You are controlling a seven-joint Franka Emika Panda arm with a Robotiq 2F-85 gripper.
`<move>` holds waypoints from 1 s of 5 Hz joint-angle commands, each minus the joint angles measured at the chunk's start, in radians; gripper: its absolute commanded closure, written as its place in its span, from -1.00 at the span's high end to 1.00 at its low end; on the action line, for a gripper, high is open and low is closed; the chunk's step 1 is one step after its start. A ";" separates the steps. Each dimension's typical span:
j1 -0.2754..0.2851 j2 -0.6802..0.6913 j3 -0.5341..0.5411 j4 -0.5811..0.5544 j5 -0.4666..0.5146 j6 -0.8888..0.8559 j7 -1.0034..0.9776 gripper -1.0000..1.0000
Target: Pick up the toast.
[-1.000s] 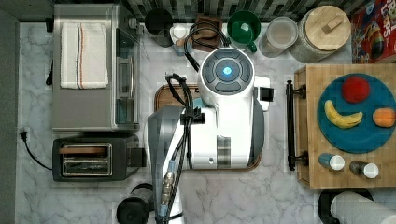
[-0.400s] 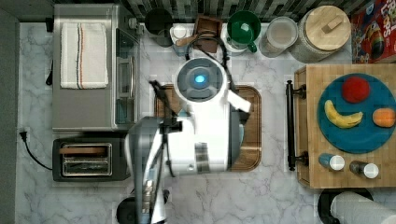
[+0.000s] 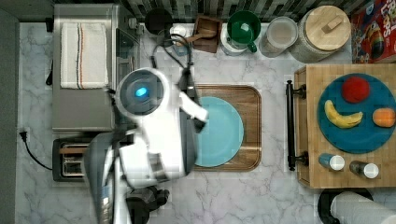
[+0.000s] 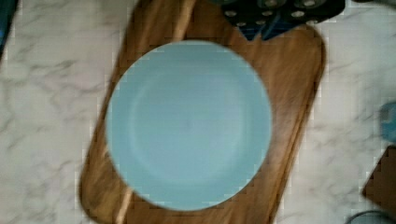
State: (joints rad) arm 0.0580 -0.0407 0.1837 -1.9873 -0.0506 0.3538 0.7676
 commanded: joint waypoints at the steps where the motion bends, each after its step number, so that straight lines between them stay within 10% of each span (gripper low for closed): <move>1: 0.049 -0.038 0.163 0.046 0.071 -0.106 0.315 1.00; 5: 0.062 0.071 0.303 0.143 0.151 -0.061 0.598 1.00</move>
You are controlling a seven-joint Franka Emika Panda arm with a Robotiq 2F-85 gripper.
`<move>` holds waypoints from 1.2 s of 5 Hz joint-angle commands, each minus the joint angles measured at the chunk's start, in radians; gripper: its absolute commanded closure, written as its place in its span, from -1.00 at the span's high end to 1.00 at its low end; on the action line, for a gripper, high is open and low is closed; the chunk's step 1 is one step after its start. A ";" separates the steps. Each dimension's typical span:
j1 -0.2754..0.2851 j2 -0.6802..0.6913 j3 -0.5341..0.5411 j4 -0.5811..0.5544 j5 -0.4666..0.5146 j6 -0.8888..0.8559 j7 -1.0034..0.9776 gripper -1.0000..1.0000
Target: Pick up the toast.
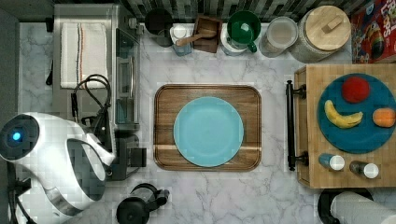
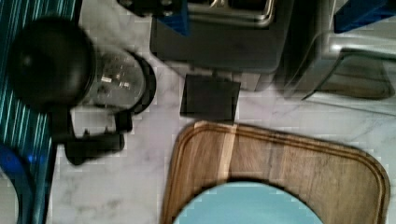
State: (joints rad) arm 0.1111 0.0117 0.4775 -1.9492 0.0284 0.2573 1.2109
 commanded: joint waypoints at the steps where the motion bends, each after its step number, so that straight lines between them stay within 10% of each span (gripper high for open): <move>1: 0.031 0.042 0.027 0.110 0.061 0.044 0.215 1.00; 6: 0.080 0.062 0.097 -0.073 0.140 0.266 0.267 1.00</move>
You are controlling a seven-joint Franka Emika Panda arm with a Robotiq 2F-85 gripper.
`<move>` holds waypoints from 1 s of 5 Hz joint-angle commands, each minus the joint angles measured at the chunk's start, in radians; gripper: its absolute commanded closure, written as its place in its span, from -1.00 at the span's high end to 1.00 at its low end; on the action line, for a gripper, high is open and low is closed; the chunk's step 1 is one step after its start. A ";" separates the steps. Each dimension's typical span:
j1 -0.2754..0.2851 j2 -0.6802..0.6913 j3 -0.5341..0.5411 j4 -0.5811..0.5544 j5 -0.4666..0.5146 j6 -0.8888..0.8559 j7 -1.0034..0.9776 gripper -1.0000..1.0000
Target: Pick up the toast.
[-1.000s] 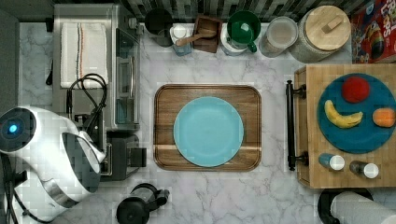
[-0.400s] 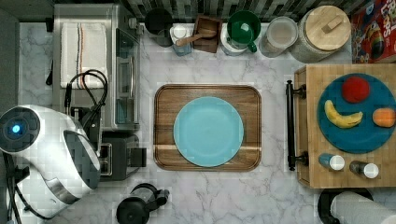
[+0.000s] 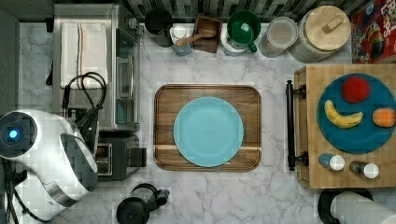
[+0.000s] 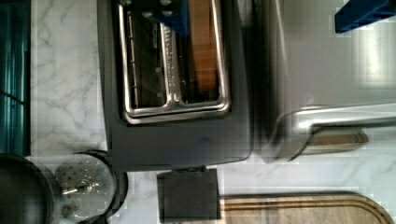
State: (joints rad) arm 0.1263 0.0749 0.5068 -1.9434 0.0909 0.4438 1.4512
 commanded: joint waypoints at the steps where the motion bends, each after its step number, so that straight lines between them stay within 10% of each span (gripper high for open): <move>1: 0.071 -0.001 0.090 -0.119 0.032 0.129 0.056 1.00; 2: 0.068 0.004 0.108 -0.088 -0.044 0.098 0.134 -1.00; 5: 0.042 0.057 0.093 0.049 -0.076 -0.028 0.160 -1.00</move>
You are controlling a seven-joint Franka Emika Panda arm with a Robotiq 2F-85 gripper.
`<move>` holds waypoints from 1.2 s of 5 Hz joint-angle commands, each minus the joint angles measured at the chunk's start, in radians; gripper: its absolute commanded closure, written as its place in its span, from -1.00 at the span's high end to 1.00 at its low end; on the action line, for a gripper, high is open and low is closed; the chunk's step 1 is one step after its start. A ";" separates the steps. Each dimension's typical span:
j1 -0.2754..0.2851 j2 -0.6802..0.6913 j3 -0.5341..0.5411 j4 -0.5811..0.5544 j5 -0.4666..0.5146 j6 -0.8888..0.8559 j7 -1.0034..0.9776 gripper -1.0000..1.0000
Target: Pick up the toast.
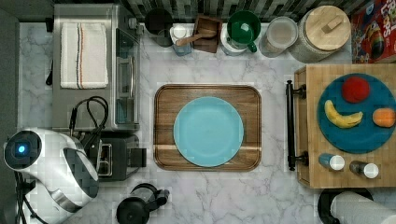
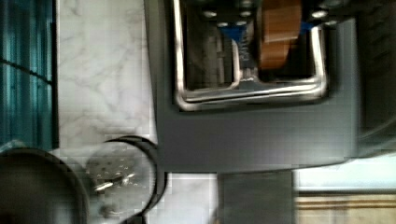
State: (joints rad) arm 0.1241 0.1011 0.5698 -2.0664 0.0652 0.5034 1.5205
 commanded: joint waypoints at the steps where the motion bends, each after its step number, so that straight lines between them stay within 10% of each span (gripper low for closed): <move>1: 0.041 0.050 0.030 0.184 -0.084 -0.079 0.112 -1.00; 6: -0.130 -0.139 -0.076 0.290 0.123 -0.219 -0.292 -1.00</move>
State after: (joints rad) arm 0.0492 0.0113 0.5503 -1.9590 0.1401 0.3074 1.3223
